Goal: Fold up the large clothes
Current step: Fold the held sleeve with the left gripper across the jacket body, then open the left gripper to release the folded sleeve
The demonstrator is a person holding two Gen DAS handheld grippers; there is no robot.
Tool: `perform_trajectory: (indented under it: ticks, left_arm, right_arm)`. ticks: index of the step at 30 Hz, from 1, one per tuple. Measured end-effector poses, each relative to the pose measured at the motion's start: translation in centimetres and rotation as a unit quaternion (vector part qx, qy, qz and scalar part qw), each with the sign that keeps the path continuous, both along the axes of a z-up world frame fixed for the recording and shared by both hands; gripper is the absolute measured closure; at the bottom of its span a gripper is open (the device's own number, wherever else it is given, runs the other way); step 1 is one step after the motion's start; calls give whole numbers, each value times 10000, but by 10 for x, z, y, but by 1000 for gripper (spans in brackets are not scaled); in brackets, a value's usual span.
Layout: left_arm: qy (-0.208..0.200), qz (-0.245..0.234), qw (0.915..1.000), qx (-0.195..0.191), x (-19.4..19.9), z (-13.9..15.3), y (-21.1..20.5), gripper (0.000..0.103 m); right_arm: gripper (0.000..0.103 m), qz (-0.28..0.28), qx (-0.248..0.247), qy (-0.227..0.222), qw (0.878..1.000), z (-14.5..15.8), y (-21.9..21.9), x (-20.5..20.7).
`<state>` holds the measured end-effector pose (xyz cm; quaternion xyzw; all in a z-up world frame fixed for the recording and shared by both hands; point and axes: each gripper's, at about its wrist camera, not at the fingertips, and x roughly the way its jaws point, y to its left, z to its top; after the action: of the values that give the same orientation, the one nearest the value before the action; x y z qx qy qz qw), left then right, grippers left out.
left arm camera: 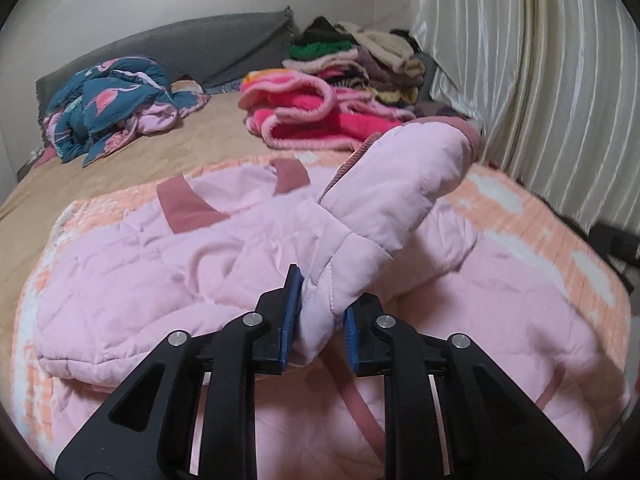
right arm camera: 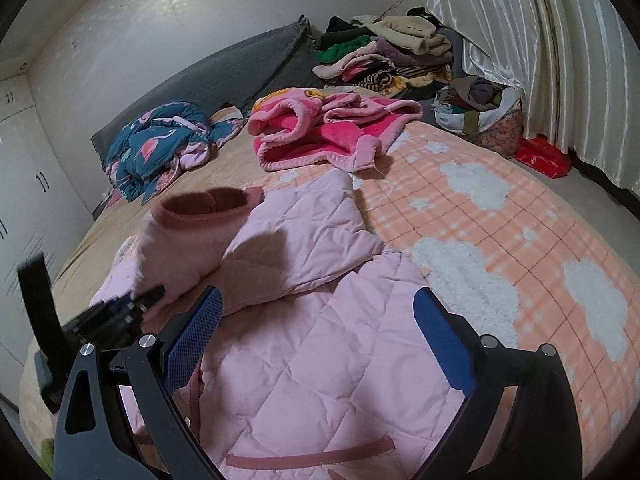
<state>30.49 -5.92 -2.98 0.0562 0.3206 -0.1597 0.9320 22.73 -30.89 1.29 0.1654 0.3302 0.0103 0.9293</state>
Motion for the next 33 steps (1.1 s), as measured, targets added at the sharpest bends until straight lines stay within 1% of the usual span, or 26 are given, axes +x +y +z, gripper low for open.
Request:
perform_trajectory:
  ticks: [1, 3, 4, 5, 6, 8, 11, 12, 14, 16, 19, 21, 22, 24, 25, 26, 28, 31, 33]
  left_arm:
    - [31, -23, 9999, 109, -1, -3, -3, 88]
    - [69, -34, 9997, 222, -4, -6, -6, 86]
    - [102, -37, 9996, 256, -4, -7, -7, 83]
    - [178, -84, 9994, 300, -5, -8, -7, 76]
    - [217, -118, 9991, 340, -6, -9, -8, 72]
    - [367, -270, 9977, 500, -9, -10, -11, 47]
    - [439, -379, 9959, 694, -16, -9, -12, 38]
    - [478, -404, 9955, 710, -18, -9, -12, 36]
    - [529, -470, 9954, 650, -21, -5, -8, 27]
    - [496, -438, 9964, 535, -25, 6, 2, 20]
    - [141, -189, 9990, 390, -31, 33, 27, 11]
    - [8, 117, 9995, 306, -30, 45, 49, 10]
    - [-51, 374, 9989, 285, -27, 50, 64, 10]
    - [-64, 791, 9967, 182, -22, 53, 90, 10]
    - [-29, 923, 9957, 98, -19, 53, 100, 10]
    - [52, 1123, 9936, -77, -16, 51, 118, 10]
    - [124, 1412, 9895, -297, -9, 50, 143, 10]
    - [110, 1677, 9847, -460, -8, 47, 173, 9]
    - [129, 1901, 9802, -539, -7, 45, 194, 9]
  right_arm:
    - [7, -5, 17, 3, 10000, 0, -1, 0]
    - [7, -19, 64, 27, 10000, 0, -2, 1]
    - [7, -28, 90, 37, 9999, 0, -3, 1]
    - [7, -38, 111, 47, 9999, 0, -3, 0]
    - [7, -54, 134, 61, 9999, 0, -4, 0]
    - [7, -62, 188, 82, 9998, -1, -5, 1]
    - [7, -69, 253, 82, 9996, 1, -6, 1]
    - [7, -68, 273, 82, 9996, 1, -5, 2]
    - [7, -61, 302, 90, 9995, 2, -5, 2]
    - [7, -23, 341, 114, 9994, 3, -3, 3]
    - [7, 90, 417, 195, 9989, 1, 5, 8]
    - [7, 206, 502, 323, 9980, -5, 13, 14]
    - [7, 277, 565, 389, 9973, -8, 16, 16]
    - [7, 442, 754, 595, 9944, -18, 26, 25]
    - [7, 494, 817, 642, 9934, -20, 30, 29]
    - [7, 564, 893, 703, 9919, -23, 35, 33]
    - [7, 677, 1069, 830, 9885, -32, 45, 42]
    - [7, 813, 1428, 986, 9815, -46, 55, 56]
    - [7, 753, 1514, 1095, 9795, -55, 58, 65]
